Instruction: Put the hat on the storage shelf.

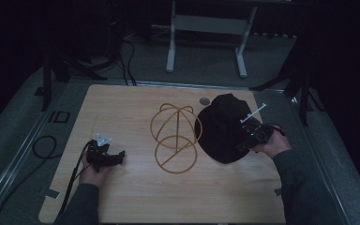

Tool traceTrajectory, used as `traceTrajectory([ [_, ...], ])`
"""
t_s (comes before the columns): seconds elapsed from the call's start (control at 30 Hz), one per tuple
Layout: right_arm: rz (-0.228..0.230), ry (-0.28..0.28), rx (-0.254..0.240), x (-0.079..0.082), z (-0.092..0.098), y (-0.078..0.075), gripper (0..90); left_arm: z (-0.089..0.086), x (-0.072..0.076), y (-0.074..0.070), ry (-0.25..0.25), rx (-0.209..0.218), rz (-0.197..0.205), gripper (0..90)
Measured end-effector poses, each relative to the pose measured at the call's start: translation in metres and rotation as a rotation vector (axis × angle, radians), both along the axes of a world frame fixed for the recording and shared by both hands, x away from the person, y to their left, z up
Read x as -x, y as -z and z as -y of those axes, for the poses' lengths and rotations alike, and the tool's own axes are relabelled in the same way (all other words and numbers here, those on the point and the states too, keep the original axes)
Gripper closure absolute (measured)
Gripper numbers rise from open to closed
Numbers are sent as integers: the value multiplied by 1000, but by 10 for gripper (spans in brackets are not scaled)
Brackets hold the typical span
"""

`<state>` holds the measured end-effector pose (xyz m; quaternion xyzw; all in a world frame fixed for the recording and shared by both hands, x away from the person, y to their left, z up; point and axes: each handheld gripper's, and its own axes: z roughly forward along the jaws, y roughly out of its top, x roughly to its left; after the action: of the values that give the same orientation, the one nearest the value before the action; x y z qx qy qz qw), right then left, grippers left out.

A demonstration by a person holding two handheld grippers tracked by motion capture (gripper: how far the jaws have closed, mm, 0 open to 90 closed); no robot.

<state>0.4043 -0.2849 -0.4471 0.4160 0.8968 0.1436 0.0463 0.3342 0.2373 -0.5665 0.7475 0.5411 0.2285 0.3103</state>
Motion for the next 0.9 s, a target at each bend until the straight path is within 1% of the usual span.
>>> traceTrajectory([
  [0.07, -6, 0, 13, -2, -2, -2, 426, 0, 0, 0, 0, 0, 0, 136],
  [0.27, -31, 1, 19, -10, -13, -7, 462, 0, 0, 0, 0, 0, 0, 136],
  [0.5, -37, -5, 24, -16, -25, -17, 472, 0, 0, 0, 2, 0, 0, 136],
  [0.73, -53, 15, 35, -25, -33, -22, 423, 0, 0, 0, 2, 0, 0, 136],
  [0.83, -62, 22, 37, -28, -35, -22, 417, 0, 0, 0, 2, 0, 0, 136],
  [0.9, -75, 29, 39, -31, -37, -22, 416, 0, 0, 0, 2, 0, 0, 136],
])
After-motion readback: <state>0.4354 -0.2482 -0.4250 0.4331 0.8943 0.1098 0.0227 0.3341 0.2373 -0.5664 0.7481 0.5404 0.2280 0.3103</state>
